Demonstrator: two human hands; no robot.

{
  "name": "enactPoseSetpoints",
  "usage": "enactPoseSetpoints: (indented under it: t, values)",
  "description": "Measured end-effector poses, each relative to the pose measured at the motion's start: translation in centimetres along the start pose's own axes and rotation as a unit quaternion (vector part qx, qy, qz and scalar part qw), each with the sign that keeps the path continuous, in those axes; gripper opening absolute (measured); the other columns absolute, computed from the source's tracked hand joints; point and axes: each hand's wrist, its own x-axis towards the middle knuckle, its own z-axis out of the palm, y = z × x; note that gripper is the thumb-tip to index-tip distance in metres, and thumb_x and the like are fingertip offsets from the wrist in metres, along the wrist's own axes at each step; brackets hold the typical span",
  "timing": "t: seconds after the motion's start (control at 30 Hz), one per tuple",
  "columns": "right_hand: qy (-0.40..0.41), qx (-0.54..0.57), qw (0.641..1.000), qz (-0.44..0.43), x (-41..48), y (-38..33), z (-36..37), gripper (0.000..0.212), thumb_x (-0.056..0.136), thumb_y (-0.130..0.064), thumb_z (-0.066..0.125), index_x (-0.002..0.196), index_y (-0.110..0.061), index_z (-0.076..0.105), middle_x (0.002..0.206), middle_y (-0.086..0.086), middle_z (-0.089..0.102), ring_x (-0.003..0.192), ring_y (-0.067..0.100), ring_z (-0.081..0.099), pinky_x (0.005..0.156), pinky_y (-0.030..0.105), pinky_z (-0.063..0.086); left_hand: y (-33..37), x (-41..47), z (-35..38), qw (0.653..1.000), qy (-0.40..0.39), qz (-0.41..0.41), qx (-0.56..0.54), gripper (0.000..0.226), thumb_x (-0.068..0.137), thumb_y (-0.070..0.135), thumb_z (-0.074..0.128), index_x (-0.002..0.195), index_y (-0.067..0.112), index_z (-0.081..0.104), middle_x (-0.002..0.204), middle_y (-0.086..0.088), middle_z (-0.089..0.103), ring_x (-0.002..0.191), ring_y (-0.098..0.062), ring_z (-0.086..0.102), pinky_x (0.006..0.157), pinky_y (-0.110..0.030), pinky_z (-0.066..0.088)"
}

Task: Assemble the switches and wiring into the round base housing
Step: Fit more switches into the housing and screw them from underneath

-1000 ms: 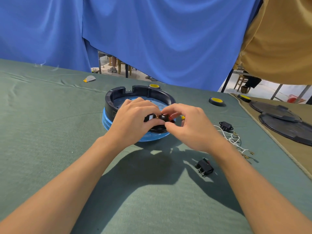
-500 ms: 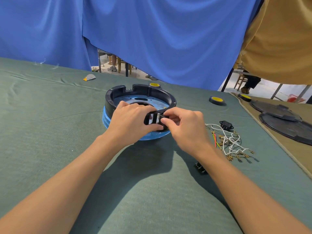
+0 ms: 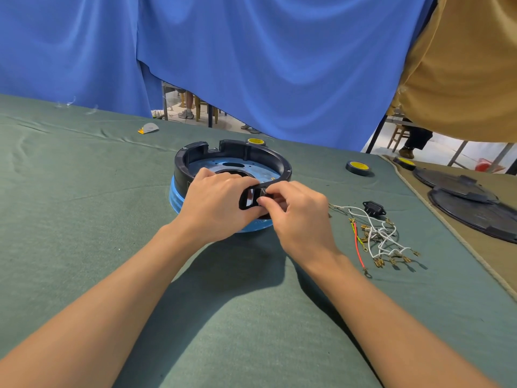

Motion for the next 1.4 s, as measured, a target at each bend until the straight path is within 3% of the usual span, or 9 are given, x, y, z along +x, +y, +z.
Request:
enactPoseSetpoints:
  t: [0.27,0.33,0.5,0.6,0.7,0.8,0.97,1.17,1.4]
  values:
    - [0.021,0.021,1.0,0.004,-0.4,0.5,0.6,0.003,0.083,-0.005,0.072,0.082,-0.003,0.07,0.077,0.007,0.067,0.067,0.018,0.061,0.063,0.03,0.051,0.3,-0.2,0.3,0.999,0.03,-0.004,0.011,0.042,0.084,0.049,0.067,0.114,0.021,0.071,0.096,0.003,0.074,0.095,-0.023,0.065,0.087,-0.039,0.034]
    - [0.033,-0.001,0.999,0.004,-0.5,0.3,0.9,0.005,0.083,-0.003,0.072,0.08,-0.003,0.069,0.075,0.007,0.065,0.064,0.014,0.054,0.062,0.017,0.042,0.3,-0.1,0.4,0.999,0.034,-0.006,0.013,0.042,0.084,0.049,0.067,0.113,0.02,0.072,0.094,0.002,0.074,0.093,-0.024,0.066,0.086,-0.04,0.034]
    - [0.045,-0.019,0.999,0.008,-0.6,0.1,1.1,0.007,0.081,0.001,0.072,0.077,-0.002,0.068,0.073,0.008,0.063,0.065,0.009,0.044,0.065,0.011,0.03,0.4,0.0,0.4,0.999,0.037,-0.015,0.014,0.039,0.081,0.05,0.063,0.1,0.018,0.075,0.085,0.002,0.074,0.083,-0.024,0.065,0.082,-0.039,0.032]
    - [0.029,-0.017,0.999,0.008,-0.5,0.0,0.9,0.005,0.08,0.0,0.072,0.076,-0.002,0.069,0.073,0.009,0.064,0.063,0.012,0.046,0.061,0.014,0.033,0.5,0.0,0.5,0.999,0.046,-0.013,0.018,0.032,0.082,0.044,0.071,0.102,0.018,0.074,0.089,0.001,0.074,0.085,-0.025,0.066,0.082,-0.039,0.033]
    - [-0.004,-0.007,1.0,0.022,0.1,0.0,0.6,0.006,0.082,-0.004,0.07,0.077,-0.001,0.071,0.075,0.011,0.066,0.065,0.022,0.056,0.062,0.034,0.048,0.3,-0.1,0.6,0.999,0.052,-0.007,0.014,0.034,0.081,0.044,0.07,0.104,0.018,0.074,0.09,0.0,0.075,0.086,-0.025,0.066,0.082,-0.04,0.033]
    - [-0.038,-0.008,0.998,0.047,1.0,0.1,0.4,0.009,0.083,-0.008,0.07,0.081,0.0,0.075,0.078,0.014,0.069,0.071,0.028,0.061,0.069,0.042,0.051,0.2,-0.1,0.8,0.998,0.056,-0.004,0.019,0.037,0.081,0.048,0.068,0.102,0.018,0.074,0.09,0.001,0.074,0.086,-0.024,0.066,0.081,-0.04,0.033]
    - [-0.074,-0.006,0.995,0.073,2.0,-0.1,0.0,0.011,0.084,-0.013,0.071,0.086,-0.004,0.077,0.079,0.012,0.072,0.073,0.025,0.062,0.071,0.039,0.053,0.2,0.0,0.9,0.998,0.057,-0.007,0.022,0.046,0.076,0.055,0.056,0.099,0.019,0.075,0.088,0.002,0.075,0.084,-0.024,0.067,0.08,-0.038,0.033]
    - [-0.133,0.038,0.988,0.065,2.9,1.4,-2.2,0.009,0.083,-0.013,0.071,0.087,-0.013,0.079,0.083,0.001,0.074,0.078,0.015,0.064,0.08,0.035,0.052,-0.1,0.0,1.1,0.998,0.063,-0.009,0.021,0.042,0.079,0.053,0.073,0.106,0.021,0.073,0.093,0.004,0.074,0.087,-0.021,0.066,0.081,-0.036,0.032]
    - [-0.222,0.04,0.973,0.052,4.4,2.9,-3.0,0.025,0.084,-0.025,0.074,0.109,-0.023,0.074,0.118,-0.008,0.065,0.117,0.012,0.048,0.104,0.032,0.037,-0.2,0.0,1.0,0.997,0.068,-0.002,0.024,0.041,0.08,0.054,0.072,0.107,0.022,0.074,0.088,0.004,0.075,0.082,-0.021,0.067,0.078,-0.034,0.03]
